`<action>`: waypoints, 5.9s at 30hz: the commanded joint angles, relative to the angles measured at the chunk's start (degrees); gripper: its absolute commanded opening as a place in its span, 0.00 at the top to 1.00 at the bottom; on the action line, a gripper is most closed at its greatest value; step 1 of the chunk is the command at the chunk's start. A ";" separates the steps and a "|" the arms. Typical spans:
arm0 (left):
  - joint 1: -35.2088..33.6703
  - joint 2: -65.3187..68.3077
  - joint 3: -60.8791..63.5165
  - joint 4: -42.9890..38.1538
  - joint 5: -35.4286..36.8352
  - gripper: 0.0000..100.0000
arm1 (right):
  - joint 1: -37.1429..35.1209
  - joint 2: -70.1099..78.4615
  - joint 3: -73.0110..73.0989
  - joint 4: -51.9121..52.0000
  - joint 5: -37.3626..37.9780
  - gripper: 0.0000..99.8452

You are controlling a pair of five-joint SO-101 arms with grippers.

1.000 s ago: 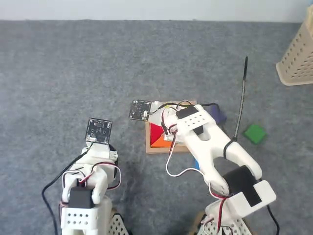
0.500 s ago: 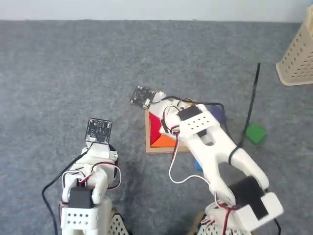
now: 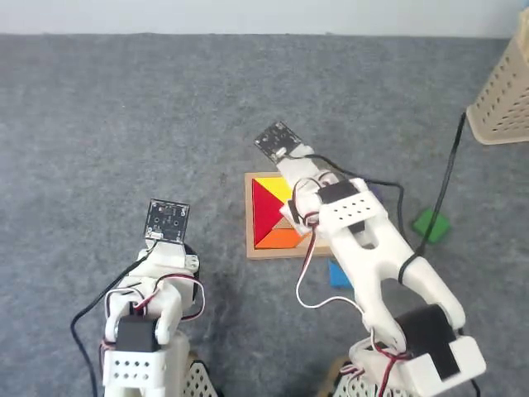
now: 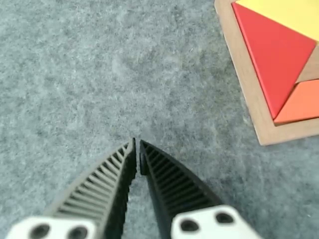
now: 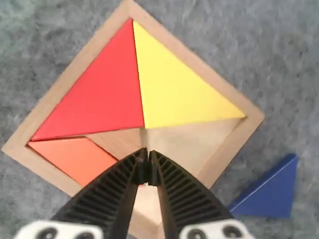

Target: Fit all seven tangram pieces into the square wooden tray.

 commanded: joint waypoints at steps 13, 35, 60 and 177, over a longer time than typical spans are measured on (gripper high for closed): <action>-0.26 -0.18 -0.31 0.26 0.53 0.99 | -0.66 -7.52 5.10 -4.09 -3.16 0.99; -0.26 -0.18 -0.31 0.26 0.53 0.99 | -0.66 -7.69 6.68 -6.20 -2.99 0.99; -0.26 -0.18 -0.31 0.26 0.53 0.99 | 17.71 -7.08 -18.46 30.02 6.42 0.90; -0.35 -0.18 -0.31 0.26 0.53 0.99 | 49.19 17.10 -10.73 11.65 55.30 0.72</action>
